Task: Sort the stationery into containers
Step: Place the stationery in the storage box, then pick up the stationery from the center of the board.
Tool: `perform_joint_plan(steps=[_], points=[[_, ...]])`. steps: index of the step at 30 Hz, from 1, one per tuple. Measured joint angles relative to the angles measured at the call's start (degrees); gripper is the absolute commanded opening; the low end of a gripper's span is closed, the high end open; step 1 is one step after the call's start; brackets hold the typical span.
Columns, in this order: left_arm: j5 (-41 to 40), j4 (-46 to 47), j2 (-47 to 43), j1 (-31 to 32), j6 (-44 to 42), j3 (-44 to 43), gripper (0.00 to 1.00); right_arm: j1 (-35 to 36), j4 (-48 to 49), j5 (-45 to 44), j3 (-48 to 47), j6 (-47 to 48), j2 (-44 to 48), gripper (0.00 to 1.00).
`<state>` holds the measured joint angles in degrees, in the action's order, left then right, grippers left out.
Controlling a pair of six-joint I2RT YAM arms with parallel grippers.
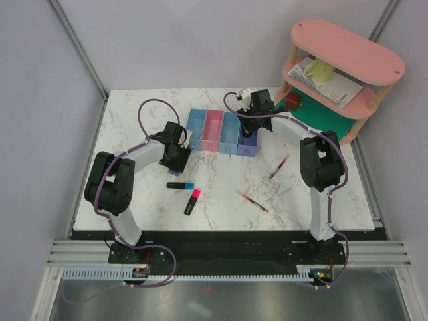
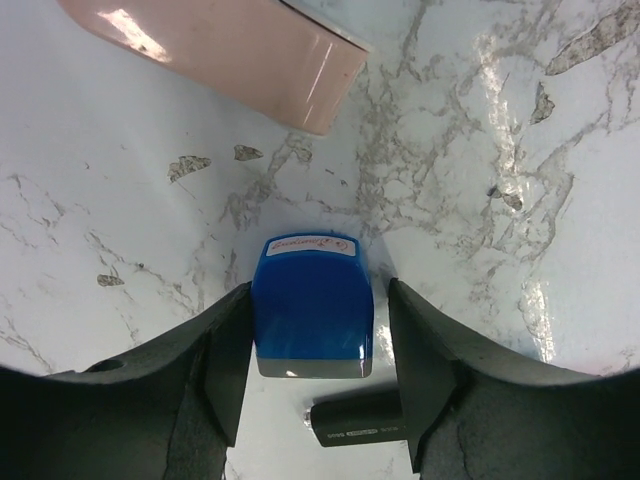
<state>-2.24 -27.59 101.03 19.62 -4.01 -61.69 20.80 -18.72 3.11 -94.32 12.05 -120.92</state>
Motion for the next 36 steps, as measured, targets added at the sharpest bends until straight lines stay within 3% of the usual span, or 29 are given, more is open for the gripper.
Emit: perform_joint_plan(steps=[11, 25, 32, 36], points=[[1.11, 0.68, -0.31, -0.04, 0.00, 0.50, 0.47, 0.15, 0.17, -0.22, 0.00, 0.17, 0.11, 0.70], [2.80, -3.08, -6.51, -0.04, -0.44, 0.07, 0.42, 0.15, -2.08, -0.52, 1.49, 1.40, 10.45, 0.78], [9.46, -7.61, -8.72, 0.44, -0.55, -12.17, 0.42, 0.15, -2.73, -3.63, 6.78, 2.78, 17.70, 0.95], [13.29, -8.57, -7.37, 2.40, -0.48, -22.21, 0.40, -0.07, -2.99, -5.88, 11.19, 3.21, 21.44, 0.96]])
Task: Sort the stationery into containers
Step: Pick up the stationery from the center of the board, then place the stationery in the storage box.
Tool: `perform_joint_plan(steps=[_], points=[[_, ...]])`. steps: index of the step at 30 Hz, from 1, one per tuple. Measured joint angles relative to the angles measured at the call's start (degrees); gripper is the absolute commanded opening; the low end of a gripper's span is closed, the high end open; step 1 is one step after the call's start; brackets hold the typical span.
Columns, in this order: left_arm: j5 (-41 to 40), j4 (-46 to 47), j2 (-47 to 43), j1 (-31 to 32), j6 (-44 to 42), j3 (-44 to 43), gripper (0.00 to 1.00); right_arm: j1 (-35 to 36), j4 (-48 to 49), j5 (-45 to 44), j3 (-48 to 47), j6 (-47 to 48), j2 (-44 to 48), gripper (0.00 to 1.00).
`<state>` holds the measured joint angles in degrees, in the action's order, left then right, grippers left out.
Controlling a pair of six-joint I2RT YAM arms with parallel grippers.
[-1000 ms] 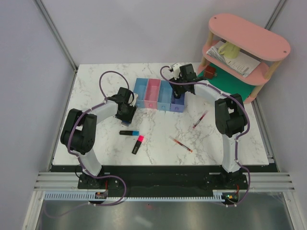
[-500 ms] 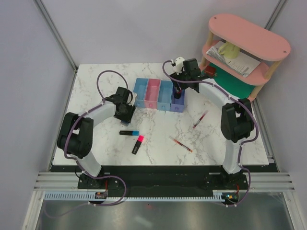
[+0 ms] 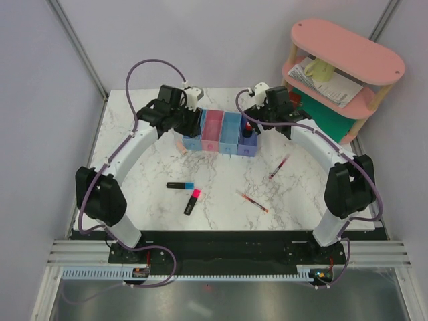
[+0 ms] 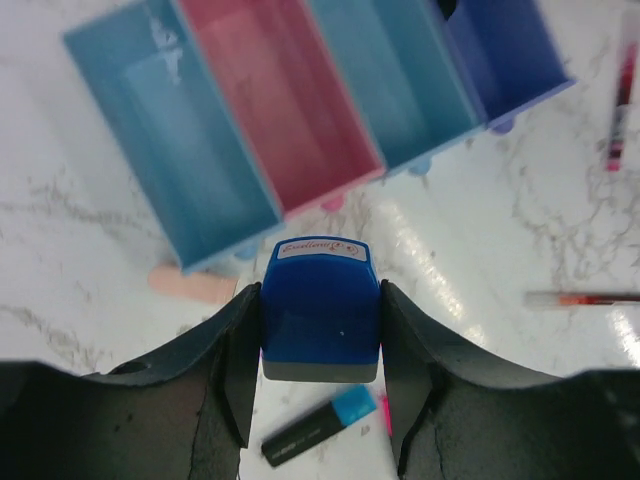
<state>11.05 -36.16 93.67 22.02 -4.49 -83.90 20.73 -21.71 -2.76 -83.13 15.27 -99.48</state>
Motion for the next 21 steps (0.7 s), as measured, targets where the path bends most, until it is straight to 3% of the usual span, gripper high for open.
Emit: perform_joint_plan(steps=[10, 21], points=[[4.83, -0.02, 17.03, 8.48, 1.03, -20.72, 0.40, -4.44, -1.01, 0.15, 15.61, -0.70, 11.15, 0.88], [6.10, -1.31, 30.62, 13.81, 3.67, -30.77, 0.40, -8.85, -2.38, 4.17, 33.05, -3.48, 19.89, 0.82]])
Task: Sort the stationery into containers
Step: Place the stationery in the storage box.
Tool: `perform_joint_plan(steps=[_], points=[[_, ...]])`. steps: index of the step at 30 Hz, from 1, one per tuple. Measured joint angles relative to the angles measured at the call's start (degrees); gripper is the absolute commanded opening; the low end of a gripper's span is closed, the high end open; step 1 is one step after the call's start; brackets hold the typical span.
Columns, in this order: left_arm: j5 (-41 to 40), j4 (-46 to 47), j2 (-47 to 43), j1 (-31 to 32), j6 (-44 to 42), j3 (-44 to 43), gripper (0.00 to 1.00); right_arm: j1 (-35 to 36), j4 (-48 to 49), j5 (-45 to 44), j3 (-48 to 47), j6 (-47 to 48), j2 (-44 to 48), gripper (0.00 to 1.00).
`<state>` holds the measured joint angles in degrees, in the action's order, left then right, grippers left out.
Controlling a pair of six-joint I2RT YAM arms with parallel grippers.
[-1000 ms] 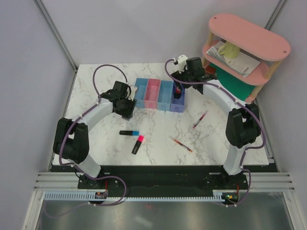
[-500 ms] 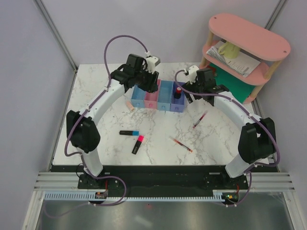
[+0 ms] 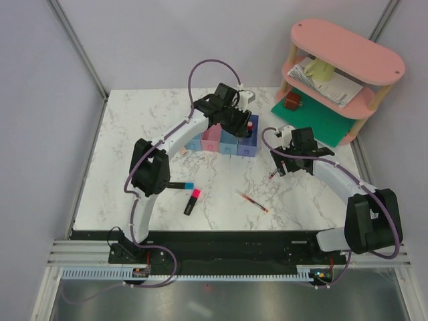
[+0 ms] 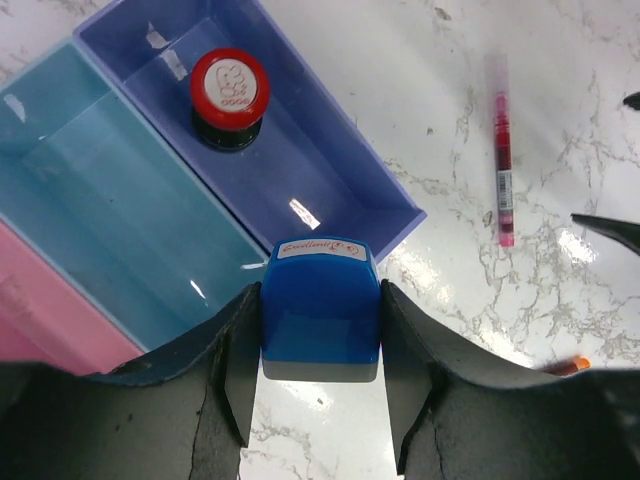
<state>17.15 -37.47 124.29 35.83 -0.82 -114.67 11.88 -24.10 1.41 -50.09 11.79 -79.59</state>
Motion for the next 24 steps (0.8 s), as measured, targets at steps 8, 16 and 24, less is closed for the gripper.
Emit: perform_joint_plan(steps=[8, 16, 24], points=[[-0.04, 0.90, 4.92, 2.03, 1.27, -6.91, 0.40, -0.33, 0.13, 3.08, 1.86, -0.57, -1.79, 0.79], [-0.59, 2.05, 9.99, 3.17, 1.31, -8.76, 0.40, -0.44, 0.04, 5.90, 0.85, -1.16, -7.65, 0.75], [-2.71, 3.43, 12.07, 3.17, 1.29, -8.70, 0.41, -0.87, 0.94, 7.13, -1.46, -2.32, -9.77, 0.73]])
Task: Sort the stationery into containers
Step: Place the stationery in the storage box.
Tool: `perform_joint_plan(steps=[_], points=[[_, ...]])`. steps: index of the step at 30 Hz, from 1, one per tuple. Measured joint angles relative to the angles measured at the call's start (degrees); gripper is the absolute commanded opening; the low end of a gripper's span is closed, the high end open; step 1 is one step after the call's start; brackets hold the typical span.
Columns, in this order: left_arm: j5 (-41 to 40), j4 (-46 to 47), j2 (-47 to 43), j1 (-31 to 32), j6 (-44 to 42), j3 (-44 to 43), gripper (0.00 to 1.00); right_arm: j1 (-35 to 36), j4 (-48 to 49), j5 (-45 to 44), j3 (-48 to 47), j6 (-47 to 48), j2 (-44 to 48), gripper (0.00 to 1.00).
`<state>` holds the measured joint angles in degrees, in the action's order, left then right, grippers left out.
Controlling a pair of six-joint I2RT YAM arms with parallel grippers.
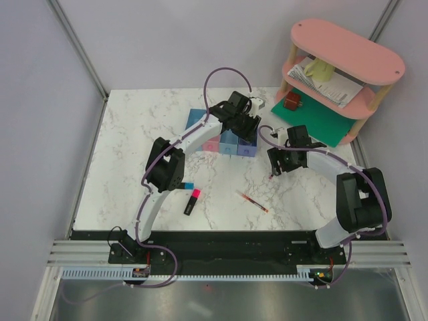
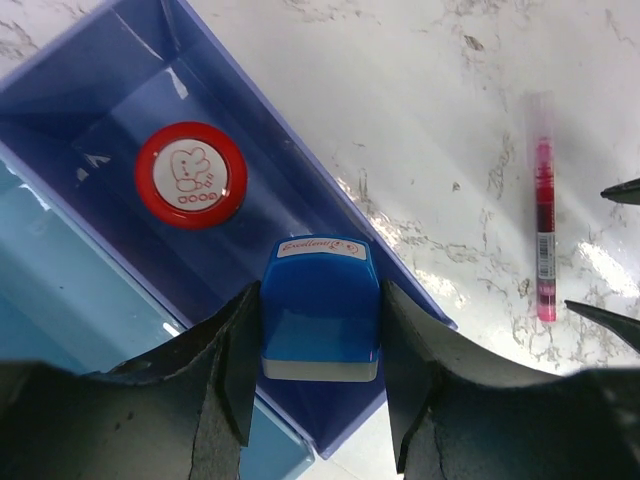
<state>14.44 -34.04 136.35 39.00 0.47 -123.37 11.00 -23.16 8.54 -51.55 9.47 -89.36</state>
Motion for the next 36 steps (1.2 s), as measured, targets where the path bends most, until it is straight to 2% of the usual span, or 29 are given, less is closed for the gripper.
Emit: perform_joint_plan(steps=[8, 15, 22, 29, 32, 36], points=[[-2.03, 1.84, 0.00, 0.02, -0.15, 0.02, 0.54, -0.31, 0.87, 1.11, -0.35, -1.03, -3.13, 0.70], [-2.34, 2.56, 0.00, 0.02, -0.66, 1.03, 0.61, -0.37, 2.45, 1.81, -2.10, -2.21, -5.81, 0.68], [-2.25, 3.17, 0.00, 0.11, -0.85, 1.55, 0.62, -0.37, 3.08, 2.03, -3.30, -2.69, -7.04, 0.64], [-2.21, 4.07, 0.00, 0.13, -0.92, 2.12, 0.62, -0.42, 3.04, 2.19, -3.30, -2.75, -7.19, 0.31], [-1.84, 4.68, -0.72, 0.15, -0.94, 3.41, 0.63, -0.42, 3.04, 2.21, -3.30, -2.82, -7.32, 0.25], [-1.66, 3.91, -4.46, 0.24, -0.96, 6.82, 0.63, -0.42, 3.02, 2.23, -3.30, -2.84, -7.41, 0.24]])
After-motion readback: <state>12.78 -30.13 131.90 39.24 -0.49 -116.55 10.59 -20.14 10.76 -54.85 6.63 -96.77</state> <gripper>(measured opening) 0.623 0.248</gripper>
